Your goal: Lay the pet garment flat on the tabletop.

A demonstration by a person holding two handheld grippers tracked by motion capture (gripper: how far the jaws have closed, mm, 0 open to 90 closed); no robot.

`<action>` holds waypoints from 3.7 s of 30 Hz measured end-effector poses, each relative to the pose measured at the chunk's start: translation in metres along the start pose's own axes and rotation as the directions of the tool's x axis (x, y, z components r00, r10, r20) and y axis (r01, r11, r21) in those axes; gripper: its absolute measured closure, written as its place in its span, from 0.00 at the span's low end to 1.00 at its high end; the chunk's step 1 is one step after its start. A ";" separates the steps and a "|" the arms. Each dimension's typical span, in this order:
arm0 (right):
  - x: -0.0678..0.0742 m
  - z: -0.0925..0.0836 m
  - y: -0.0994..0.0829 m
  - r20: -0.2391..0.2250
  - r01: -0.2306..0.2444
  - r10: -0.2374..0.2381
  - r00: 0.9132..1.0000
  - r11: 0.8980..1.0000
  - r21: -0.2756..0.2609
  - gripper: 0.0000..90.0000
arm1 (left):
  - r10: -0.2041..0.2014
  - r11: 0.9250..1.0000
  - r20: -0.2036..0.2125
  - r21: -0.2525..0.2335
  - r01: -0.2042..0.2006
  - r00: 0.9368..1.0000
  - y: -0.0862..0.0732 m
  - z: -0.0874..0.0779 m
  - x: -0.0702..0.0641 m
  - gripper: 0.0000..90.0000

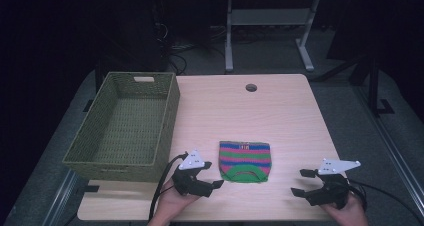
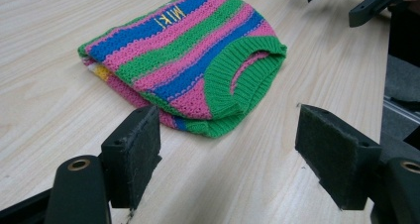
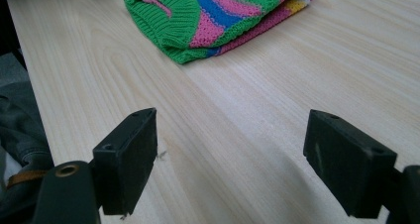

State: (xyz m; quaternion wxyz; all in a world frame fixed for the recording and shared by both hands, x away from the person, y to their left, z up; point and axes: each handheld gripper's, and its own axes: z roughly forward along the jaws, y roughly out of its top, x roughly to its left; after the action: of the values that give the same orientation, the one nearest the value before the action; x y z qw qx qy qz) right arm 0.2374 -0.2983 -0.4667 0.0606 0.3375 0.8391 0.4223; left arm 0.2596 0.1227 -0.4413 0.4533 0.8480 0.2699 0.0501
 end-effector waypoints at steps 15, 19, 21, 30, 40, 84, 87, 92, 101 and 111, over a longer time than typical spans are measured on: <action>-0.001 -0.001 0.007 -0.007 0.018 -0.018 1.000 1.000 -0.022 0.22 | 0.007 1.000 -0.004 0.004 -0.007 1.000 0.000 -0.001 0.003 0.28; -0.001 0.002 0.011 -0.017 0.015 -0.016 1.000 1.000 -0.027 0.22 | -0.007 1.000 -0.005 -0.006 0.007 1.000 0.001 -0.003 0.003 0.28; -0.001 0.004 0.013 -0.023 0.019 -0.020 1.000 0.999 -0.027 0.22 | -0.005 1.000 -0.006 -0.009 0.005 1.000 0.002 -0.004 0.003 0.28; 0.000 0.006 0.018 -0.033 0.024 -0.025 0.999 0.999 -0.023 0.23 | -0.003 1.000 0.015 -0.003 0.003 1.000 0.005 -0.002 0.003 0.28; 0.000 0.009 0.034 -0.083 0.046 -0.047 0.995 0.999 -0.010 0.24 | 0.008 1.000 0.014 0.003 -0.008 1.000 0.013 -0.002 0.006 0.28; 0.003 0.066 0.094 -0.200 0.188 -0.162 0.966 0.975 0.116 0.43 | 0.108 0.981 0.089 0.151 -0.121 0.990 0.047 0.040 0.020 0.44; 0.003 0.071 0.094 -0.206 0.203 -0.174 0.963 0.970 0.130 0.47 | 0.107 0.978 0.098 0.167 -0.123 0.989 0.045 0.043 0.021 0.46; 0.001 0.078 0.092 -0.218 0.210 -0.172 0.961 0.965 0.160 0.55 | 0.127 0.969 0.111 0.197 -0.147 0.986 0.042 0.047 0.020 0.49; 0.003 0.084 0.091 -0.196 0.231 -0.195 0.961 0.956 0.180 0.60 | 0.169 0.955 0.102 0.230 -0.188 0.980 0.037 0.057 0.016 0.56; 0.010 0.089 0.088 -0.155 0.294 -0.266 0.952 0.933 0.206 0.66 | 0.175 0.950 0.088 0.245 -0.192 0.981 0.035 0.063 0.014 0.64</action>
State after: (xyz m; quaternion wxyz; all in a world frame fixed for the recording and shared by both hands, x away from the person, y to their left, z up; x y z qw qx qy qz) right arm 0.3098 -0.1958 -0.4554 0.0290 0.1920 0.9234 0.3312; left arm 0.3064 0.0674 -0.4523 0.3438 0.9213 0.1791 0.0298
